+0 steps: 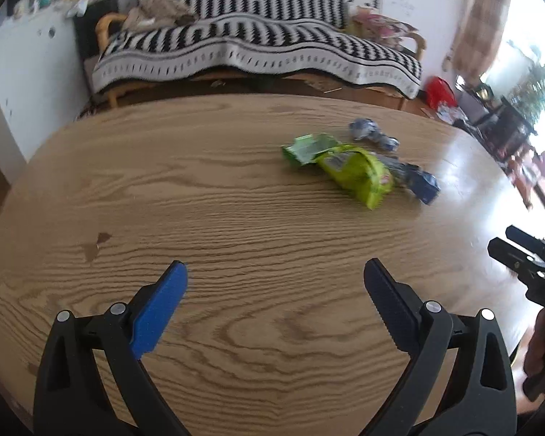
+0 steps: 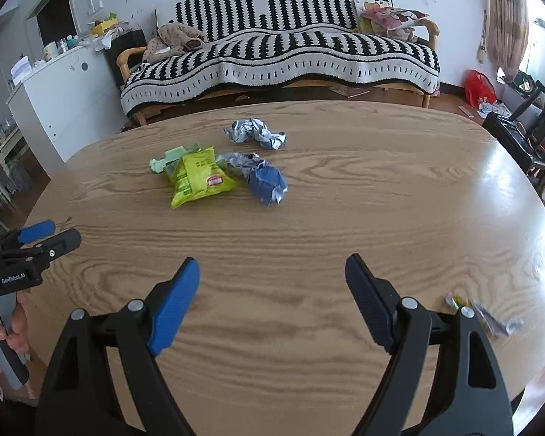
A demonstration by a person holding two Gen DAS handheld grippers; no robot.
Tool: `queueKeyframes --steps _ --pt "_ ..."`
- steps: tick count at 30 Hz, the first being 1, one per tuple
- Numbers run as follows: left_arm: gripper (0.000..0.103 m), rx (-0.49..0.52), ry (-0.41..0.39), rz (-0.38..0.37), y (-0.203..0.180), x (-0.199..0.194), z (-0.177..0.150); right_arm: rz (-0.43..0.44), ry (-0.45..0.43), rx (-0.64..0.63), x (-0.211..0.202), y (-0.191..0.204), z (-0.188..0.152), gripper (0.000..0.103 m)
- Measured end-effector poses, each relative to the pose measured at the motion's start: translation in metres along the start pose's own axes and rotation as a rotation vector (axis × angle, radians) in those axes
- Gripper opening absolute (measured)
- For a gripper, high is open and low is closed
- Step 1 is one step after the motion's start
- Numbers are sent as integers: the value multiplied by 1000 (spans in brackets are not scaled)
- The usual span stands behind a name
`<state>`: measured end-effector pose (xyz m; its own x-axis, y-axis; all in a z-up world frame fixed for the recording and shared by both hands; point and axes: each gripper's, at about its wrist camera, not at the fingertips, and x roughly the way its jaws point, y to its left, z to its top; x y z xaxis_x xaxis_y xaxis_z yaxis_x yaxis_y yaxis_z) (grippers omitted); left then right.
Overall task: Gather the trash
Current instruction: 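Move both open tools back over the table toward the green snack bag, then grasp the green snack bag with the left tool while the right tool grasps the blue-silver wrapper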
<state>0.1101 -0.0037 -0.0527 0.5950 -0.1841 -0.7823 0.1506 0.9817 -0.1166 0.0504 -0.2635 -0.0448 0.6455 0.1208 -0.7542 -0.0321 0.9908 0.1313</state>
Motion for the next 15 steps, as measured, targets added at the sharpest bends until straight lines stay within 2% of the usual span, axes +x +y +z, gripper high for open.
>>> queueKeyframes --steps 4,7,15 --pt "95 -95 13 -22 10 16 9 10 12 -3 26 -8 16 80" --pt "95 -124 27 -35 7 29 14 12 16 -42 49 -9 29 80" --pt "95 -96 58 -43 -24 58 25 19 58 -141 120 -14 61 80"
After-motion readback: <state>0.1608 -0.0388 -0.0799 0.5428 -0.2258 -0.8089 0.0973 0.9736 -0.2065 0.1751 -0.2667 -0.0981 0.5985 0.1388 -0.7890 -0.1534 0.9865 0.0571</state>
